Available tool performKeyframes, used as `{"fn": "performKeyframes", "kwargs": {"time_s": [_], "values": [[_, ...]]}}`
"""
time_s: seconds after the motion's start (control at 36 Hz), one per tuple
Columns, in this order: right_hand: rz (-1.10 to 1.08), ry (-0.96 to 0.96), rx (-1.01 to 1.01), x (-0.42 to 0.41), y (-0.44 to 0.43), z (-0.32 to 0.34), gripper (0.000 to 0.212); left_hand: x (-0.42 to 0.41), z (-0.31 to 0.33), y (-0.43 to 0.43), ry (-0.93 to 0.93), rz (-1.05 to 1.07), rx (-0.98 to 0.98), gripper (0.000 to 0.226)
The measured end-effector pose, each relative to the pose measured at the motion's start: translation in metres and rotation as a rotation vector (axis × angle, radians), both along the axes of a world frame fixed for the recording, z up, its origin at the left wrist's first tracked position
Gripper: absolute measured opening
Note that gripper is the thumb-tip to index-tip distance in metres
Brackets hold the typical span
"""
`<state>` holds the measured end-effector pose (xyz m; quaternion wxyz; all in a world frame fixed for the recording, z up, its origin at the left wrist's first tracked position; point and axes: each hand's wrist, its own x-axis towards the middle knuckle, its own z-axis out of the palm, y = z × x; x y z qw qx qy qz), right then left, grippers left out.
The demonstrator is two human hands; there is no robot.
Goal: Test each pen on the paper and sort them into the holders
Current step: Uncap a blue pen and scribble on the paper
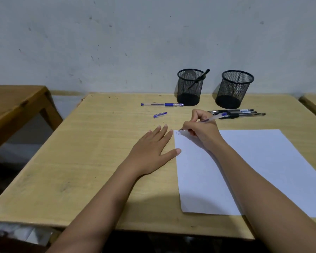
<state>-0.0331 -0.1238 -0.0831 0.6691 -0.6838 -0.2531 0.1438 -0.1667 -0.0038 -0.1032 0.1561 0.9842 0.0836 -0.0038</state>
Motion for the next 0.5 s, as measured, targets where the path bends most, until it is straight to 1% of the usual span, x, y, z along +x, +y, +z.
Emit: {"fn": "performKeyframes", "kwargs": {"time_s": [0.19, 0.5], "values": [[-0.064, 0.104, 0.083, 0.002, 0.008, 0.000, 0.042, 0.001, 0.001, 0.000, 0.009, 0.001, 0.013, 0.069], [-0.105, 0.081, 0.041, 0.006, 0.013, -0.003, 0.043, 0.001, 0.000, 0.000, 0.007, 0.002, 0.002, 0.070]]}}
